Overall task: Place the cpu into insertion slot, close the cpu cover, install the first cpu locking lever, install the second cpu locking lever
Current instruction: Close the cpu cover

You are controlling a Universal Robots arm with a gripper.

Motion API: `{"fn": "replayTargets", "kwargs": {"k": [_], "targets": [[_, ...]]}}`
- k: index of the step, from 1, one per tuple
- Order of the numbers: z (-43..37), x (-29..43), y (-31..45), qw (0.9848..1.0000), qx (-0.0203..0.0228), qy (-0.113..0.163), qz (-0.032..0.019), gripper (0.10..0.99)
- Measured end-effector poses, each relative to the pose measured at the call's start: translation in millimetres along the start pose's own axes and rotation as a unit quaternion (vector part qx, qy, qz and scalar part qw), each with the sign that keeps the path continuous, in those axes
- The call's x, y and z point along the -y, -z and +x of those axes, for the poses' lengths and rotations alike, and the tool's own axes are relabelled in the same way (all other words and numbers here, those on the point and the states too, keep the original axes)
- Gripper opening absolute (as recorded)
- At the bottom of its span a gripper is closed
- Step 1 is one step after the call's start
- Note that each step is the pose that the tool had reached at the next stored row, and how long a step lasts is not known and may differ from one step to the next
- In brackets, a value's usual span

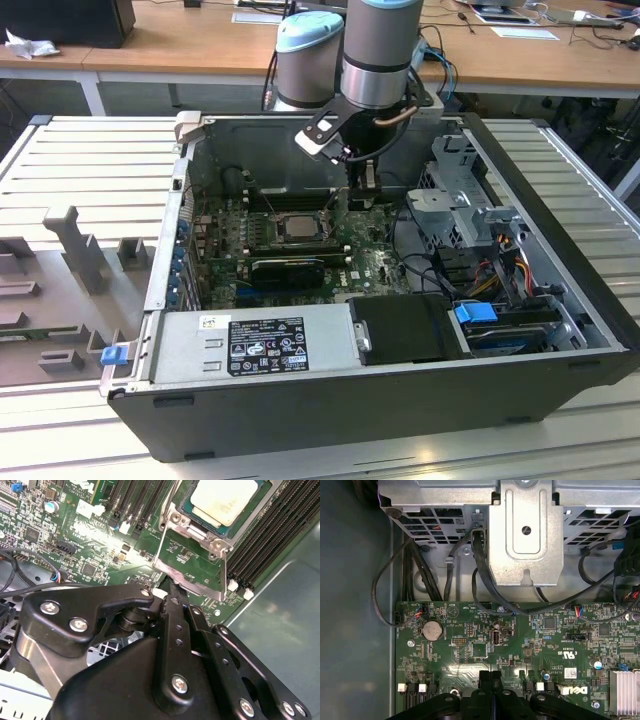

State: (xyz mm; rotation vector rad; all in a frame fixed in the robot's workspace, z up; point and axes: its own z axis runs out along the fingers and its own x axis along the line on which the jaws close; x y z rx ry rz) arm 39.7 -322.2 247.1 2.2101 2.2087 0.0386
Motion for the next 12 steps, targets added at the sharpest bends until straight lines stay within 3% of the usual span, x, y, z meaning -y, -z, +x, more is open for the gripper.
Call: {"fn": "replayTargets", "kwargs": {"k": [12], "targets": [[0.0,1.8,0.0,1.0,0.0,0.0,0.0,0.106]]}}
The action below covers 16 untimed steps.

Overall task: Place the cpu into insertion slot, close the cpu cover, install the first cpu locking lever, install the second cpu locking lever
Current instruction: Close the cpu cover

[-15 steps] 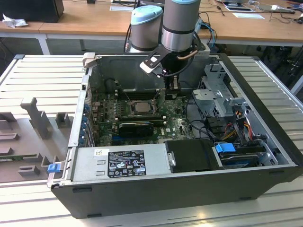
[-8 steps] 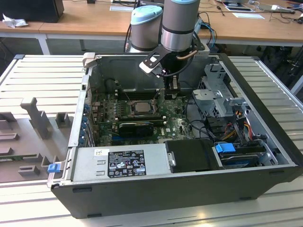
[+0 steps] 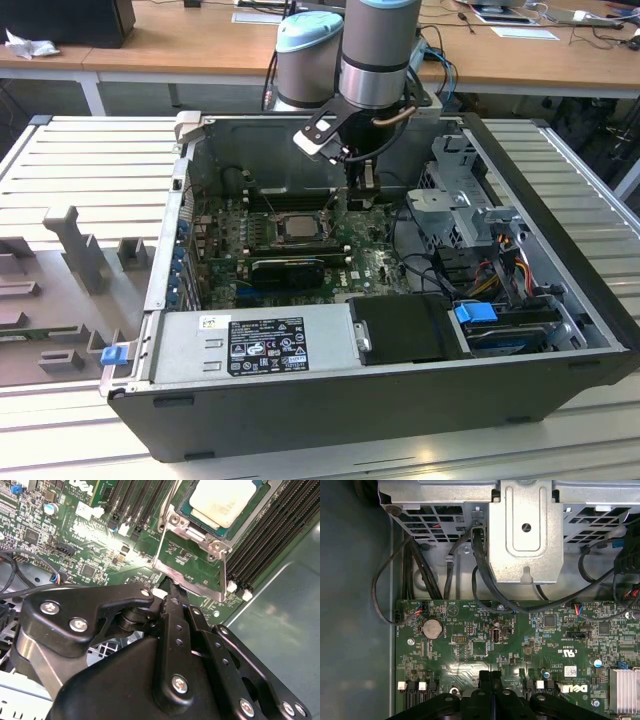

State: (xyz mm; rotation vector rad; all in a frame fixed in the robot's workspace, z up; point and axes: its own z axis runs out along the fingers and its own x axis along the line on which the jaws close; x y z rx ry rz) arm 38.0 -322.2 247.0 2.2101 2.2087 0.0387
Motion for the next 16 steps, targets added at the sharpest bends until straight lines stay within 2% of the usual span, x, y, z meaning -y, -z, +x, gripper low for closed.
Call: {"fn": "replayTargets", "kwargs": {"k": [16], "targets": [[0.0,4.2,0.0,1.0,0.0,0.0,0.0,0.106]]}}
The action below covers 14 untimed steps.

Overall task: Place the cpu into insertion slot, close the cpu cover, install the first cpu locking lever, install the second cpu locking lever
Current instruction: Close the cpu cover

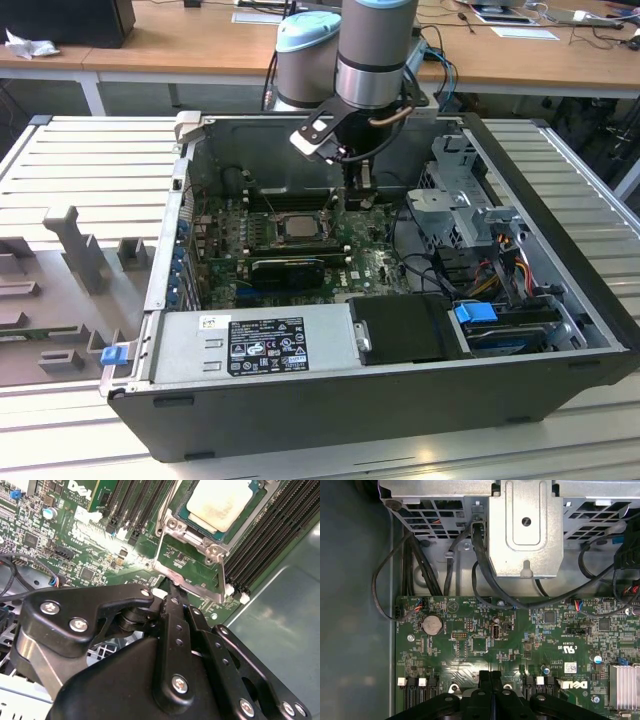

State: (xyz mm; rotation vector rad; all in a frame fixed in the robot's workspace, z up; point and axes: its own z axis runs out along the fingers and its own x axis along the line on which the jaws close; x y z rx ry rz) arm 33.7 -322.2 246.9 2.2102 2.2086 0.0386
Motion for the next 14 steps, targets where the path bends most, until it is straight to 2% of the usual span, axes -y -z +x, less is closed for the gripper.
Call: {"fn": "replayTargets", "kwargs": {"k": [14], "targets": [[0.0,6.2,0.2,1.0,0.0,0.0,0.0,0.106]]}}
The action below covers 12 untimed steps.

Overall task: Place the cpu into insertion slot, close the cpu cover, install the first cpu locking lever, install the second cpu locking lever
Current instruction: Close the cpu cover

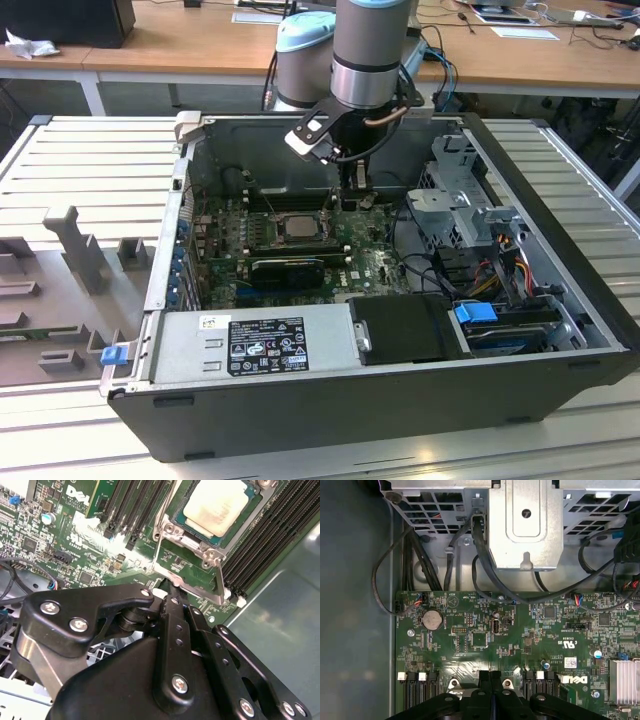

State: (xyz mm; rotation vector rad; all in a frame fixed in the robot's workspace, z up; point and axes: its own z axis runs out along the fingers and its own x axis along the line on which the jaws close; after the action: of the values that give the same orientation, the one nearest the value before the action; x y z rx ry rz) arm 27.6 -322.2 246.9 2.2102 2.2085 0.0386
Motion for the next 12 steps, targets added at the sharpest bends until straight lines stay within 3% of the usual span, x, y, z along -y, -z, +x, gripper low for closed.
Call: {"fn": "replayTargets", "kwargs": {"k": [12], "targets": [[0.0,9.2,0.3,1.0,0.0,0.0,0.0,0.106]]}}
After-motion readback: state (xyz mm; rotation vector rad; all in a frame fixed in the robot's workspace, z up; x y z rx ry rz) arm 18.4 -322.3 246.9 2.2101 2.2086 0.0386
